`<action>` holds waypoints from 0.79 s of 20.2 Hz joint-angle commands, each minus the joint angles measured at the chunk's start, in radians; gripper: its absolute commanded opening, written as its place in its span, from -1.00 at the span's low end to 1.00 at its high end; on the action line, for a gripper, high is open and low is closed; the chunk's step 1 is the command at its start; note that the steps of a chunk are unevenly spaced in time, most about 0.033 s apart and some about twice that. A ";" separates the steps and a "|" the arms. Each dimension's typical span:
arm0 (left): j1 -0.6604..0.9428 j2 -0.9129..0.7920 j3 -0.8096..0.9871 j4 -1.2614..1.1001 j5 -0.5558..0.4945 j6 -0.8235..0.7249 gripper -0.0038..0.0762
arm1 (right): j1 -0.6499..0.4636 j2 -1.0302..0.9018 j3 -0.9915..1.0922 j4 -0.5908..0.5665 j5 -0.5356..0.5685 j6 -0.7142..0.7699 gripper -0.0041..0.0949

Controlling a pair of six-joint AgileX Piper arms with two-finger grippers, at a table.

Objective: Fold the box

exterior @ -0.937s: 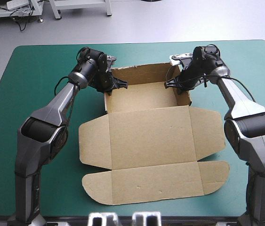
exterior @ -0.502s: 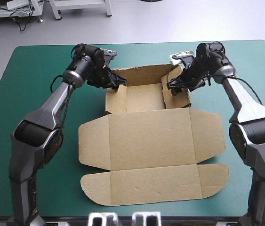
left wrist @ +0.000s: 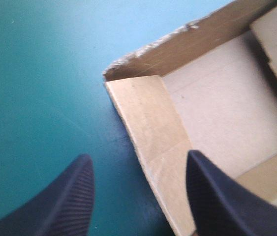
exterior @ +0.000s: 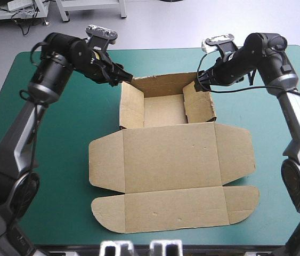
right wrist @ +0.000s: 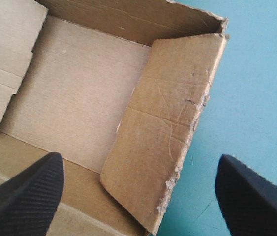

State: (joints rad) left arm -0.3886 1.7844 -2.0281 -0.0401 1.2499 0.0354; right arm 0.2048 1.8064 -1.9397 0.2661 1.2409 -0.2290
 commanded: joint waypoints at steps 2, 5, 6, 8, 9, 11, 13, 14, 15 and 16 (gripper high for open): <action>-0.008 -0.292 0.168 -0.039 0.045 0.155 -0.75 | -0.005 -0.096 -0.021 0.020 0.015 -0.062 0.57; -0.008 -0.450 0.354 0.018 0.045 0.178 -0.93 | -0.005 -0.096 -0.021 -0.005 0.015 -0.069 0.57; -0.008 -0.557 0.490 0.040 0.045 0.178 -0.93 | -0.005 -0.088 -0.017 -0.019 0.015 -0.077 0.57; -0.008 -0.729 0.717 0.040 0.045 0.167 -0.93 | -0.005 -0.066 -0.001 -0.026 0.013 -0.098 0.57; -0.008 -0.801 0.808 0.047 0.036 0.151 -0.93 | -0.005 -0.046 0.006 -0.026 0.010 -0.098 0.57; -0.008 -0.949 0.959 0.071 0.000 0.063 -0.93 | -0.005 0.000 0.015 -0.020 0.003 -0.098 0.57; -0.008 -1.074 1.042 0.082 -0.014 0.006 -0.93 | -0.005 0.064 0.015 -0.018 -0.005 -0.098 0.57; -0.008 -1.119 1.060 0.082 -0.014 -0.022 -0.93 | -0.005 0.090 0.015 -0.018 -0.012 -0.088 0.57; -0.008 -1.180 1.069 0.082 -0.010 -0.053 -0.93 | -0.005 0.134 0.015 -0.018 -0.036 -0.085 0.54; -0.008 -1.216 1.069 0.082 -0.007 -0.060 -0.93 | -0.005 0.167 0.015 -0.018 -0.060 -0.085 0.51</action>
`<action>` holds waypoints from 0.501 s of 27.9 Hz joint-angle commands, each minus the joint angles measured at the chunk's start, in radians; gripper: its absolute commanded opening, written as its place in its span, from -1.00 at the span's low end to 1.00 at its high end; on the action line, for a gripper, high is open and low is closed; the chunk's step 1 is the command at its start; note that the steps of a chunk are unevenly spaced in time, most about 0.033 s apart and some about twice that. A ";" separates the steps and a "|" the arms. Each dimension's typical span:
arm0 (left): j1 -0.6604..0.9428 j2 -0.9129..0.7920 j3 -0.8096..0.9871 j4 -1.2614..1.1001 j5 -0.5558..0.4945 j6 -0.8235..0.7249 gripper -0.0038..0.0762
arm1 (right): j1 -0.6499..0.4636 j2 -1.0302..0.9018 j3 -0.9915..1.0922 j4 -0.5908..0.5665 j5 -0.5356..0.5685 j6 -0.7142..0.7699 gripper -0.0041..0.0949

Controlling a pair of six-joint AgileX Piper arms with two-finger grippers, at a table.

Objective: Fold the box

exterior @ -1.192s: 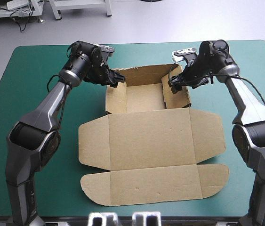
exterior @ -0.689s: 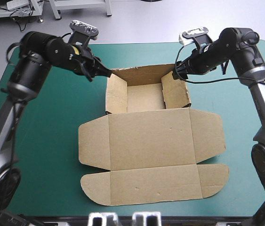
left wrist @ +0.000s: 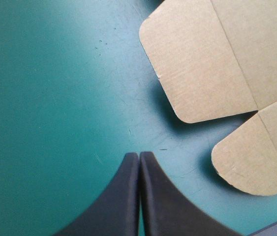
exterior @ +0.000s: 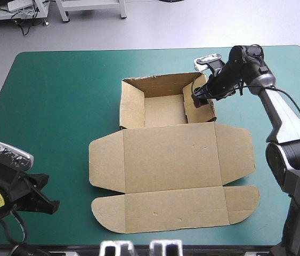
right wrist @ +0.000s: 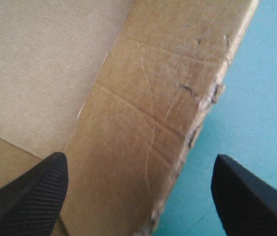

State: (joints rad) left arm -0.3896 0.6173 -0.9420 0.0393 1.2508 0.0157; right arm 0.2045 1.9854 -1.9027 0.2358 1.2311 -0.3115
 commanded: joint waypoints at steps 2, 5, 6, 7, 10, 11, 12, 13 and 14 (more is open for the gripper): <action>-0.007 -0.078 -0.017 0.001 0.008 -0.042 -0.93 | -0.005 0.035 -0.022 0.013 -0.087 0.000 0.39; -0.007 -0.076 -0.015 -0.005 0.043 -0.042 -0.93 | -0.005 0.064 -0.022 0.013 -0.118 0.002 0.09; -0.007 -0.076 -0.016 -0.005 0.043 -0.042 -0.93 | -0.005 0.071 -0.022 0.013 -0.128 0.002 -0.04; -0.007 -0.076 -0.016 -0.005 0.039 -0.042 -0.93 | -0.005 0.073 -0.022 0.009 -0.140 0.002 -0.22; -0.007 -0.076 -0.016 -0.005 0.034 -0.042 -0.93 | -0.005 0.075 -0.022 0.009 -0.165 -0.030 -0.75; -0.007 -0.076 -0.016 -0.005 0.032 -0.042 -0.93 | -0.005 0.075 -0.026 0.008 -0.171 -0.039 -0.90; -0.007 -0.076 -0.016 -0.005 0.031 -0.042 -0.93 | -0.005 0.075 -0.028 0.001 -0.171 -0.043 -0.97; -0.007 -0.076 -0.016 -0.005 0.027 -0.042 -0.93 | -0.005 0.075 -0.033 -0.018 -0.173 -0.043 -0.96; -0.007 -0.076 -0.016 -0.005 0.025 -0.042 -0.93 | -0.005 0.075 -0.038 -0.046 -0.173 -0.043 -0.97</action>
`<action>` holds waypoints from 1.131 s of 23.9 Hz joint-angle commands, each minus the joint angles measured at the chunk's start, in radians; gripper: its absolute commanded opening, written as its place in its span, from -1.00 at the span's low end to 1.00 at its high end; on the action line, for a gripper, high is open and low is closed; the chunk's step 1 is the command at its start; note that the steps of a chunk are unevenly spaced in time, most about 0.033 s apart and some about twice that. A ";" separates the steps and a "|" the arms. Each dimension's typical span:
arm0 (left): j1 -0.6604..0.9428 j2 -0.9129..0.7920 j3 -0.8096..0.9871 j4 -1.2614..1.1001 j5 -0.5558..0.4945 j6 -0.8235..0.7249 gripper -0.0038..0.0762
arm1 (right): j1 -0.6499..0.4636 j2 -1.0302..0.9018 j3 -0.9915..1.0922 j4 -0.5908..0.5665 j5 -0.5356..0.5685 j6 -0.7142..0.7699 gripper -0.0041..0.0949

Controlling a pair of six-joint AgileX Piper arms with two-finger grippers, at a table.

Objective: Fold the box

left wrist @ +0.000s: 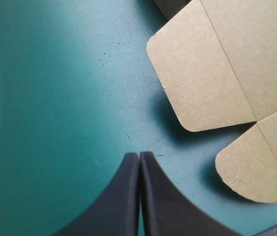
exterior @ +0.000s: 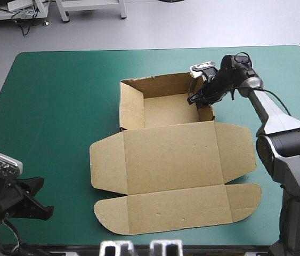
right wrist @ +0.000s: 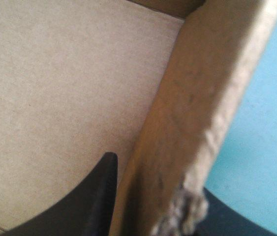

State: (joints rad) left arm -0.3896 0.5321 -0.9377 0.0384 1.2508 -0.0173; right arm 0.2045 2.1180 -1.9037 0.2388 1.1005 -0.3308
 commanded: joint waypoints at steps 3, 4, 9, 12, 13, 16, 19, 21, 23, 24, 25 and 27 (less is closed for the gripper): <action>-0.007 0.009 -0.020 -0.005 0.020 -0.011 -0.93 | -0.017 -0.058 -0.071 -0.146 -0.027 -0.019 -0.97; -0.007 0.009 -0.020 -0.005 0.016 -0.011 -0.93 | -0.027 -0.058 -0.089 -0.164 -0.020 -0.019 -0.97; -0.007 0.009 -0.020 -0.005 -0.020 -0.017 -0.93 | -0.195 -0.058 -0.185 -0.147 -0.046 -0.019 -0.97; -0.007 0.009 -0.020 0.003 -0.020 -0.017 -0.93 | -0.324 -0.058 -0.198 -0.144 -0.073 -0.011 -0.97; -0.007 0.009 -0.020 0.010 -0.018 -0.017 -0.93 | -0.360 -0.058 -0.198 -0.144 -0.078 -0.011 -0.97; -0.007 0.009 -0.020 0.032 -0.018 -0.017 -0.93 | -0.487 -0.055 -0.198 -0.139 -0.091 -0.011 -0.97; -0.007 0.012 -0.020 0.022 -0.020 -0.007 -0.93 | -0.683 -0.048 -0.198 0.008 -0.105 -0.009 -0.97; -0.007 0.016 -0.020 0.026 -0.026 -0.007 -0.93 | -0.756 -0.048 -0.198 0.104 -0.111 -0.016 -0.97; -0.007 0.028 -0.020 0.026 -0.026 -0.007 -0.93 | -0.799 -0.048 -0.198 0.133 -0.113 -0.016 -0.96; -0.007 0.041 -0.020 0.026 -0.030 -0.007 -0.93 | -0.812 -0.048 -0.198 0.112 -0.113 -0.016 -0.96; -0.007 0.044 -0.020 0.026 -0.031 -0.007 -0.93 | -0.814 -0.048 -0.196 0.097 -0.111 -0.023 -0.92; -0.007 0.062 -0.020 0.026 -0.044 -0.007 -0.93 | -0.816 -0.047 -0.195 0.119 -0.101 -0.095 -0.65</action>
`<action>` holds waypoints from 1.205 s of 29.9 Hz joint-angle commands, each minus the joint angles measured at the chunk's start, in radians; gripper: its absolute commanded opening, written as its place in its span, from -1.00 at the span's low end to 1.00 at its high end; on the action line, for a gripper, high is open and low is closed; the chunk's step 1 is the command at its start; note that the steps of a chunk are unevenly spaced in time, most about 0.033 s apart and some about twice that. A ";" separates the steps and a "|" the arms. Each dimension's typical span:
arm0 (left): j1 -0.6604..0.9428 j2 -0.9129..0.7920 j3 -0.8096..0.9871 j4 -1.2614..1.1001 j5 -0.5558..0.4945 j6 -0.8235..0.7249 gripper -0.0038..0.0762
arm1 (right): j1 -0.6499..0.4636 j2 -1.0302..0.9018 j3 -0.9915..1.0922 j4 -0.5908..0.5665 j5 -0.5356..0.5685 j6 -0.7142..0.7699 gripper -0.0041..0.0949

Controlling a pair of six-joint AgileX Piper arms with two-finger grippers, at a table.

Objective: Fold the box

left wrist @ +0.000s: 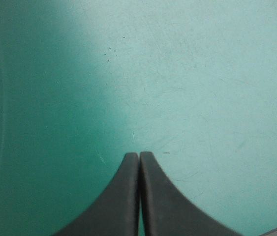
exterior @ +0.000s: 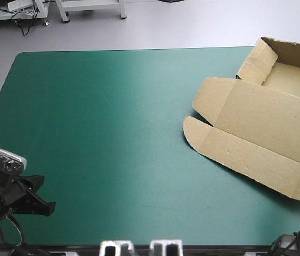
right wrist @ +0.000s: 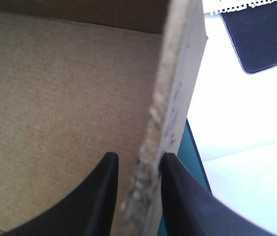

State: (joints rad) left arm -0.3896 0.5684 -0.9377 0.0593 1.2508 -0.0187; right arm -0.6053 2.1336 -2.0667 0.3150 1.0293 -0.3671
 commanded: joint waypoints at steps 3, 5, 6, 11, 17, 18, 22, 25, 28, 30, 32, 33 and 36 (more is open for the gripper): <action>-0.007 0.045 -0.020 0.006 -0.057 -0.005 -0.93 | -0.006 -0.062 -0.032 0.085 -0.029 -0.064 -0.11; -0.007 0.058 -0.020 0.006 -0.057 -0.003 -0.93 | -0.006 -0.062 -0.032 0.098 -0.029 -0.064 0.35; -0.007 0.064 -0.020 0.006 -0.057 -0.003 -0.93 | -0.006 -0.062 -0.032 0.100 -0.029 -0.064 0.51; -0.007 0.076 -0.020 0.014 -0.060 -0.003 -0.93 | -0.011 -0.069 -0.035 0.116 -0.027 -0.053 0.76; -0.007 0.076 -0.022 0.053 -0.044 -0.007 -0.93 | -0.011 -0.132 -0.048 0.137 0.023 -0.057 0.43; -0.007 0.076 -0.022 0.061 -0.047 -0.007 -0.93 | -0.011 -0.147 -0.056 0.145 0.040 -0.057 0.34; -0.007 0.076 -0.022 0.073 -0.052 -0.047 -0.93 | -0.011 -0.214 -0.071 0.202 0.137 -0.142 -0.11; -0.007 0.080 -0.020 0.091 -0.061 -0.053 -0.93 | -0.006 -0.275 -0.072 0.309 0.211 -0.212 -0.43; -0.007 0.103 -0.020 0.102 -0.061 -0.053 -0.93 | 0.004 -0.323 -0.072 0.479 0.224 -0.261 -0.68; -0.007 0.132 -0.020 0.103 -0.059 -0.053 -0.93 | 0.038 -0.361 -0.072 0.524 0.226 -0.287 -0.82; -0.007 0.164 -0.020 0.103 -0.057 -0.053 -0.93 | 0.094 -0.397 -0.070 0.501 0.226 -0.286 -0.93; -0.007 0.176 -0.020 0.101 -0.062 -0.046 -0.93 | 0.132 -0.419 -0.061 0.479 0.226 -0.286 -0.97; -0.007 0.208 -0.020 0.095 -0.098 -0.023 -0.93 | 0.265 -0.483 -0.022 0.354 0.226 -0.283 -0.96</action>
State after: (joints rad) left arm -0.3896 0.7481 -0.9347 0.1511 1.2281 -0.0563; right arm -0.4431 1.7557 -2.0933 0.7172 1.2429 -0.6392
